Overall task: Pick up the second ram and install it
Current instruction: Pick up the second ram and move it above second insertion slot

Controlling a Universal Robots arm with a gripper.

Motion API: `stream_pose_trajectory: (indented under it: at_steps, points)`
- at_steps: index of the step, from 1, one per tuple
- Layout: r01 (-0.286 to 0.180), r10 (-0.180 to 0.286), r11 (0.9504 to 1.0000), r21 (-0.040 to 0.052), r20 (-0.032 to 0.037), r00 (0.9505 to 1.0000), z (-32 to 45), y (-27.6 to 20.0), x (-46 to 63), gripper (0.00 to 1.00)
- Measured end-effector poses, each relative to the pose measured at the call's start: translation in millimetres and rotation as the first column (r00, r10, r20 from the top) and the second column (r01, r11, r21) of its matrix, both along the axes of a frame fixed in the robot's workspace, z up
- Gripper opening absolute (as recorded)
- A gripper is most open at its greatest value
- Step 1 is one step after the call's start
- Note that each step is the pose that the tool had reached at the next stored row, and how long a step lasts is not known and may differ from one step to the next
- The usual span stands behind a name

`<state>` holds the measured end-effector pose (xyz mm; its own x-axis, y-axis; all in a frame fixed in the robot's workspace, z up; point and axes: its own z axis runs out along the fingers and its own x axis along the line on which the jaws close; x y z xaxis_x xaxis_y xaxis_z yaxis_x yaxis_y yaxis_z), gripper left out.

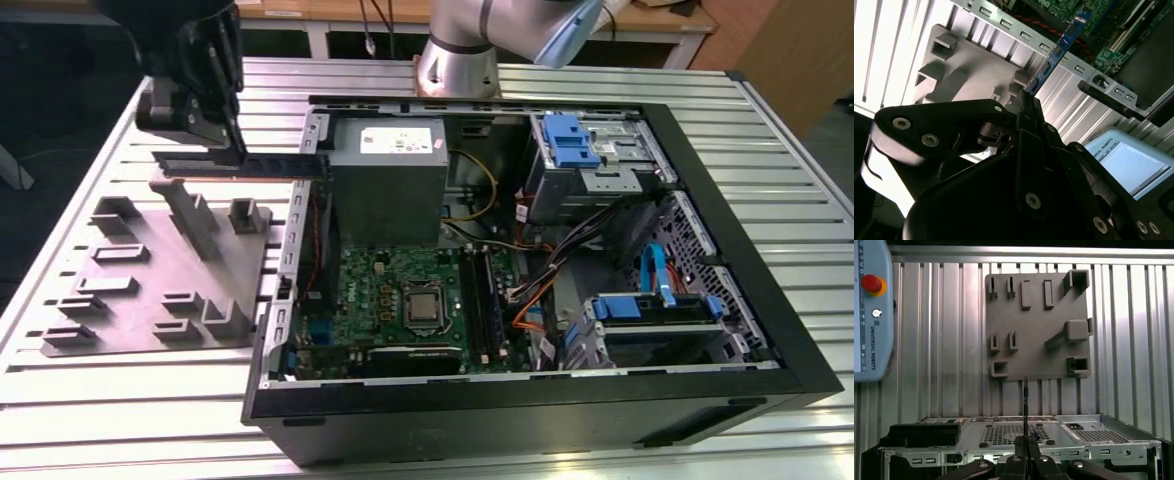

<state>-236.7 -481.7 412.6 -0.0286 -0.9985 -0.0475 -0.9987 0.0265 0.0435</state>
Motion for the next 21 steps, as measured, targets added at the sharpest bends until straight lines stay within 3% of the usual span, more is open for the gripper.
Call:
stream_pose_trajectory:
  at_steps: [21]
  points:
    - [0.000,0.000,1.0000,0.0000,0.0000,1.0000,0.0,0.0,53.1,0.12]
